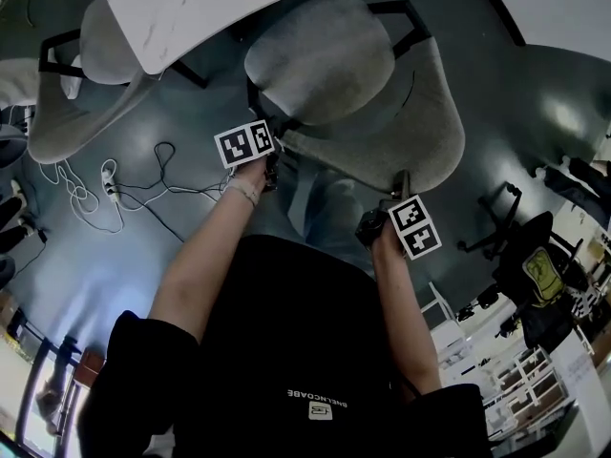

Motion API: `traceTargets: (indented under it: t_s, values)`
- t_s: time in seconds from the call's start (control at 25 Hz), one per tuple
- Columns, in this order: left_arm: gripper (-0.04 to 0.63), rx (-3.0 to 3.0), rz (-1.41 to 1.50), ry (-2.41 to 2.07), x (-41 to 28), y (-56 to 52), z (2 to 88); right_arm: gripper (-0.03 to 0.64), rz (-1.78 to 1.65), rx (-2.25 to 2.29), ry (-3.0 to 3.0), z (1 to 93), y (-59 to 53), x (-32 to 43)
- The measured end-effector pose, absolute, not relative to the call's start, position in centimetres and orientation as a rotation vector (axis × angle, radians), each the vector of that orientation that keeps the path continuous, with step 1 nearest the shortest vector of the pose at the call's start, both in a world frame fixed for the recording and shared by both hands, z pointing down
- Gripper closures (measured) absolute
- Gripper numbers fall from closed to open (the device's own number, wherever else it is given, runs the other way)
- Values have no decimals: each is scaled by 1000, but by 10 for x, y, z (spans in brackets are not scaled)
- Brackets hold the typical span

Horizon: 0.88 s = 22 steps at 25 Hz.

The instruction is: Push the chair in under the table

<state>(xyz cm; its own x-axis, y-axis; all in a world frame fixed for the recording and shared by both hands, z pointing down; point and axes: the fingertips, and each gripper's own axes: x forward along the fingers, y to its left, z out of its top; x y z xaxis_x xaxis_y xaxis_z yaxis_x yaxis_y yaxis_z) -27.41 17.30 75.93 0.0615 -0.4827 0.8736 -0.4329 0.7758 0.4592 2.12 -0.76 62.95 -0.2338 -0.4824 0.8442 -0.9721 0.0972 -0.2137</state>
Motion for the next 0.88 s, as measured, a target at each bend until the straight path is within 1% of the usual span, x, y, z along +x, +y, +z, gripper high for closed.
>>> traceTargets:
  t_s: [0.28, 0.6, 0.88]
  values:
    - [423, 799, -17, -1572, -318, 164, 759, 483, 1106, 1408, -1761, 630, 0, -16]
    - [423, 809, 21, -1653, -375, 157, 760, 462, 1157, 1343, -1768, 631, 17, -65]
    - [423, 810, 148, -1699, -392, 155, 751, 454, 1220, 1302, -1737, 627, 31, -85]
